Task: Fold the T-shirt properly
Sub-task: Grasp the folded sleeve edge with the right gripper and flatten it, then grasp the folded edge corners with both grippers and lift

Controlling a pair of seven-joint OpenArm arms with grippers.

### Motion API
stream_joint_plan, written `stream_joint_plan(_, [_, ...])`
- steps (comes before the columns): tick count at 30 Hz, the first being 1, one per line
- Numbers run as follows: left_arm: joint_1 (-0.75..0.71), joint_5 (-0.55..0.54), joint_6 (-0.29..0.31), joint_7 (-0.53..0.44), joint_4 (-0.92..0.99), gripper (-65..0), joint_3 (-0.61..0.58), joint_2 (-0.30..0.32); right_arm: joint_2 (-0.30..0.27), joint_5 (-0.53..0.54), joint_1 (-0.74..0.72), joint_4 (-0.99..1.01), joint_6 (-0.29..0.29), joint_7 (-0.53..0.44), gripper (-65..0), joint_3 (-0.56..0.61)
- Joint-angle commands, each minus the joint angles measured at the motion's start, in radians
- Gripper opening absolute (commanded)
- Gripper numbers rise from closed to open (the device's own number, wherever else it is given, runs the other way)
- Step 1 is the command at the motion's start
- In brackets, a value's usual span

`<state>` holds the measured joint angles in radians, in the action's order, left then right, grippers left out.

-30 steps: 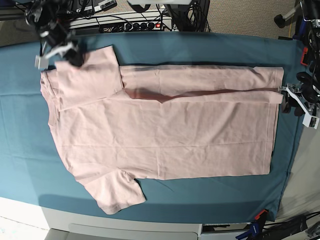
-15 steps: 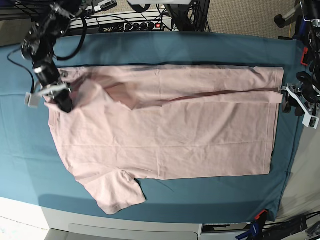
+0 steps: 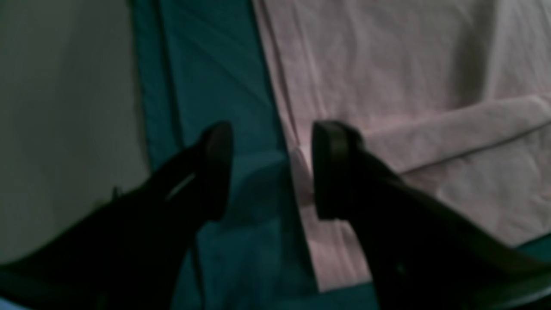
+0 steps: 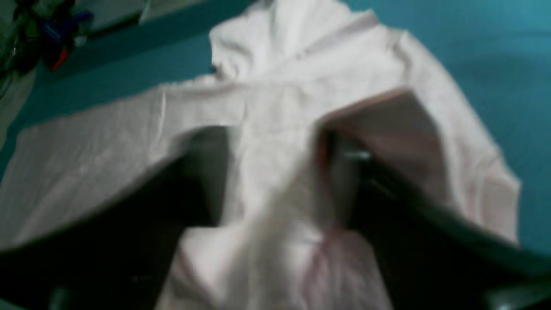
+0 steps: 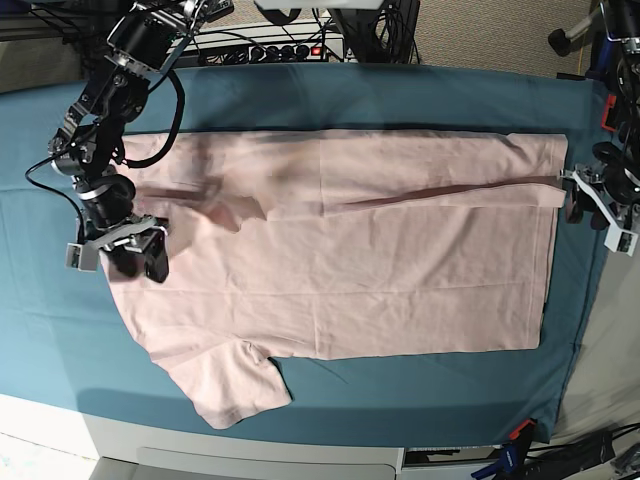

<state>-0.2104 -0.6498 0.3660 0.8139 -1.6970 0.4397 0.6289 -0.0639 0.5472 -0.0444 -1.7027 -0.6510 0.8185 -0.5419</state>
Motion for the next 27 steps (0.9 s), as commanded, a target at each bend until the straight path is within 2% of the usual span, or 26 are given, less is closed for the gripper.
stream_joint_plan(1, [0.008,-0.004,0.0,-0.018,-0.016,-34.3,0.008,0.022,-0.011,0.02,-0.019,-0.016,0.002,-0.047,-26.2,0.0])
stream_joint_plan(5, [0.008,-0.004,0.0,-0.018,-0.016,-34.3,0.008,0.022,-0.014,0.021,-0.027,-0.017,0.008,-0.074,-26.2,0.0])
stream_joint_plan(8, [0.008,-0.004,0.0,-0.017,-0.016,-34.3,0.008,0.022,-0.014,0.061,-0.037,-0.017,0.008,-0.05,-26.2,-0.002])
stream_joint_plan(13, [0.005,-0.008,0.0,0.041,-0.016,-34.3,0.008,0.023,-0.014,0.222,-0.029,-0.055,0.007,0.148,-26.2,-0.037])
stream_joint_plan(15, [-0.004,-0.006,0.0,0.048,-0.016,-34.3,0.008,0.023,-0.014,0.234,0.003,-0.114,0.01,0.161,-26.2,-0.085])
stream_joint_plan(17, [-0.021,-0.006,0.0,0.05,-0.016,-34.3,0.008,0.026,-0.014,0.213,0.054,-0.189,0.053,0.161,-26.2,-0.154])
stream_joint_plan(19, [-0.037,-0.007,0.0,0.05,-0.016,-34.3,0.008,0.029,-0.023,0.165,0.113,-0.253,0.121,0.153,-26.2,-0.237])
stream_joint_plan(21, [-0.045,-0.008,0.0,0.05,-0.016,-34.3,0.008,0.03,-0.053,0.147,0.17,-0.27,0.172,0.151,-26.2,-0.319])
stream_joint_plan(25, [-0.042,-0.05,0.006,0.051,-0.016,-34.3,0.008,0.031,-0.148,0.146,0.262,-0.184,0.193,0.177,-26.2,-0.435])
stream_joint_plan(27, [-0.042,-0.104,0.041,0.058,-0.016,-34.3,0.008,0.03,-0.187,0.179,0.281,-0.092,0.195,0.188,-26.2,-0.464])
